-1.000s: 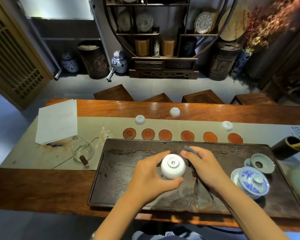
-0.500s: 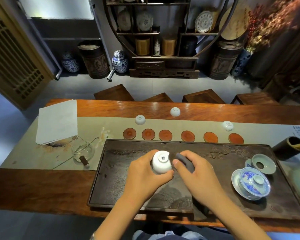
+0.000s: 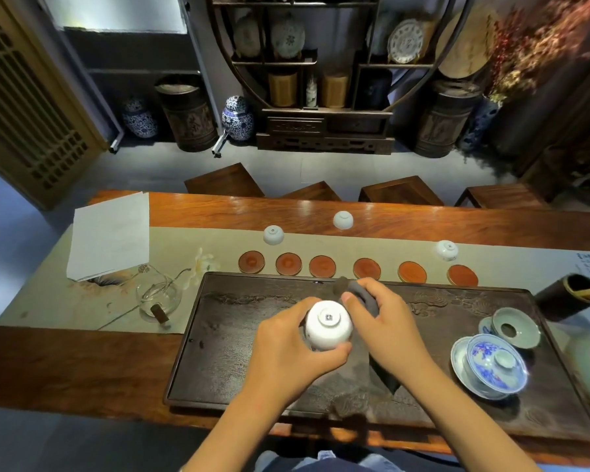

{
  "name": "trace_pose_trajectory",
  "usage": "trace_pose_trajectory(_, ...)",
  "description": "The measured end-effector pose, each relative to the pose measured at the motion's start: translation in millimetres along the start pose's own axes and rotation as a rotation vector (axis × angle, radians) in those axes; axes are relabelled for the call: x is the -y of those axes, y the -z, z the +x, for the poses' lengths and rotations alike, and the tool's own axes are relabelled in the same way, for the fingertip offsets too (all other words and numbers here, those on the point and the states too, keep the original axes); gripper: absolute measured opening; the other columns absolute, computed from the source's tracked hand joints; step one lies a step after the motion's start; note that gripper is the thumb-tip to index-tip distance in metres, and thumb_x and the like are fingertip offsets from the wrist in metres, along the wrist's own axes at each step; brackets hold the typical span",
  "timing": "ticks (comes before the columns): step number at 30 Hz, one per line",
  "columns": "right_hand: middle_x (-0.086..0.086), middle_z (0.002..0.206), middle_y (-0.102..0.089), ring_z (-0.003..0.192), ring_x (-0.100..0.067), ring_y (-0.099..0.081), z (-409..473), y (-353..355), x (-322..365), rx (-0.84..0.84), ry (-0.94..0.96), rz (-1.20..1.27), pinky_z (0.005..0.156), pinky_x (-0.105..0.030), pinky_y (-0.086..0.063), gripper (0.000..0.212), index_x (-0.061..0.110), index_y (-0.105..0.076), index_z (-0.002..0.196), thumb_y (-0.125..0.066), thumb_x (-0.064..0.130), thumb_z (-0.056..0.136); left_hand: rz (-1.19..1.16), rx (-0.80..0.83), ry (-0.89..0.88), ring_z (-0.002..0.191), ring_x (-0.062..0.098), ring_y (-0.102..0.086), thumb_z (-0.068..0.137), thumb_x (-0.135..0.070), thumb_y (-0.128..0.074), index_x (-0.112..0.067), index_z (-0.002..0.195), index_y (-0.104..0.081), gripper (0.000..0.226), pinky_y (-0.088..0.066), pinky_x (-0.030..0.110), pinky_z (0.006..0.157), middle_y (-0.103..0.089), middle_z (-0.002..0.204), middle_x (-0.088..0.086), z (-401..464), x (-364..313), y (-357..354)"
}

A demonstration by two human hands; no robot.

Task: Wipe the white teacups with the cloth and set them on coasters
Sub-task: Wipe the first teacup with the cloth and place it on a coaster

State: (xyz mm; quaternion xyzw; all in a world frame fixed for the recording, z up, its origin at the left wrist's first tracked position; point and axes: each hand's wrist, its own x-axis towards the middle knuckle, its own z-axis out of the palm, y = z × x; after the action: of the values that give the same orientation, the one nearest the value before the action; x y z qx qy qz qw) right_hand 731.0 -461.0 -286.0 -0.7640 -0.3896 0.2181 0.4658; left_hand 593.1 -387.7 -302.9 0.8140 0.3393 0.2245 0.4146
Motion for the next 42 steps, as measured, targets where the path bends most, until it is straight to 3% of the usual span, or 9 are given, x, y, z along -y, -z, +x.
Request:
trace_pose_trajectory(5, 0.008, 0.064, -0.051, 0.06, -0.002, -0.044, -9.4, 4.7, -13.3, 0.015, -0.011, 0.045, 0.055, -0.014, -0.033, 0.019, 0.023, -0.054, 0.072, -0.057, 0.017, 0.089, -0.057, -0.07, 0.03, 0.092, -0.011, -0.062, 0.063, -0.039, -0.084, -0.056, 0.091, -0.059, 0.041, -0.05, 0.009, 0.075, -0.065, 0.096, -0.036, 5.3, -3.2, 3.0)
trace_pose_trajectory(10, -0.008, 0.065, -0.043, 0.058, -0.01, -0.038, -1.9, 9.4, -21.1, -0.018, -0.11, 0.255, 0.053, -0.018, -0.03, 0.023, 0.0, -0.049, 0.071, -0.053, 0.009, 0.092, -0.067, 0.047, -0.03, 0.094, -0.004, -0.064, 0.062, -0.05, -0.077, -0.041, 0.102, -0.064, 0.043, -0.052, 0.019, 0.076, -0.068, 0.097, -0.027, 4.3, -16.2, -8.6)
trace_pose_trajectory(14, 0.001, 0.055, -0.037, 0.053, -0.012, -0.035, -1.3, 15.4, -21.1, -0.042, -0.104, 0.284, 0.05, -0.026, -0.03, 0.036, 0.019, -0.043, 0.058, -0.053, 0.011, 0.092, -0.09, -0.015, -0.017, 0.093, -0.007, -0.063, 0.061, -0.051, -0.076, -0.042, 0.1, -0.065, 0.042, -0.051, 0.014, 0.077, -0.068, 0.096, -0.027, 10.4, -18.5, -10.0)
trace_pose_trajectory(18, -0.002, 0.058, -0.034, 0.056, -0.017, -0.033, -3.1, 17.3, -26.0, -0.019, -0.096, 0.243, 0.056, -0.035, -0.028, 0.031, 0.007, -0.042, 0.063, -0.054, 0.013, 0.091, -0.046, 0.025, -0.005, 0.093, -0.002, -0.061, 0.063, -0.048, -0.081, -0.035, 0.101, -0.067, 0.043, -0.049, 0.018, 0.078, -0.069, 0.093, -0.021, 13.9, -12.1, -7.6)
trace_pose_trajectory(22, 0.003, 0.055, -0.036, 0.054, -0.015, -0.035, 1.6, 17.5, -24.9, -0.013, -0.096, 0.222, 0.055, -0.031, -0.029, 0.036, 0.018, -0.045, 0.057, -0.056, 0.013, 0.09, 0.015, -0.016, 0.022, 0.102, -0.006, -0.052, 0.058, -0.051, -0.085, -0.031, 0.109, -0.067, 0.057, -0.041, 0.01, 0.086, -0.057, 0.108, -0.017, 16.2, -3.5, -7.5)
trace_pose_trajectory(25, 0.007, 0.049, -0.037, 0.048, -0.013, -0.035, 5.3, 17.7, -24.3, 0.013, -0.111, 0.243, 0.048, -0.025, -0.03, 0.039, 0.027, -0.05, 0.053, -0.056, 0.015, 0.09, 0.003, 0.019, 0.051, 0.099, -0.004, -0.05, 0.059, -0.053, -0.083, -0.037, 0.112, -0.063, 0.059, -0.038, 0.006, 0.082, -0.053, 0.106, -0.015, 15.5, 0.0, -8.5)
trace_pose_trajectory(30, 0.001, 0.051, -0.036, 0.05, -0.017, -0.035, 6.7, 18.4, -27.4, 0.025, -0.132, 0.253, 0.047, -0.028, -0.029, 0.038, 0.023, -0.048, 0.054, -0.056, 0.014, 0.09, -0.011, 0.056, 0.083, 0.098, -0.005, -0.051, 0.063, -0.051, -0.081, -0.039, 0.11, -0.058, 0.053, -0.037, 0.003, 0.078, -0.054, 0.106, -0.017, 13.3, 4.4, -13.8)
trace_pose_trajectory(37, 0.002, 0.052, -0.039, 0.049, -0.013, -0.037, 12.2, 24.1, -31.8, 0.043, -0.135, 0.208, 0.046, -0.019, -0.031, 0.036, 0.027, -0.052, 0.055, -0.057, 0.015, 0.09, -0.088, 0.064, 0.169, 0.094, -0.005, -0.052, 0.058, -0.043, -0.076, -0.04, 0.1, -0.048, 0.051, -0.044, 0.009, 0.07, -0.054, 0.106, -0.016, 12.0, 6.3, -21.7)
trace_pose_trajectory(42, 0.005, 0.05, -0.037, 0.05, -0.014, -0.036, 13.1, 25.2, -38.8, 0.092, -0.202, 0.154, 0.054, -0.03, -0.03, 0.033, 0.021, -0.047, 0.058, -0.056, 0.02, 0.089, -0.296, -0.003, 0.167, 0.1, 0.006, -0.061, 0.06, -0.035, -0.079, -0.037, 0.107, -0.055, 0.052, -0.053, 0.023, 0.084, -0.062, 0.106, -0.017, 10.9, 1.0, -25.1)
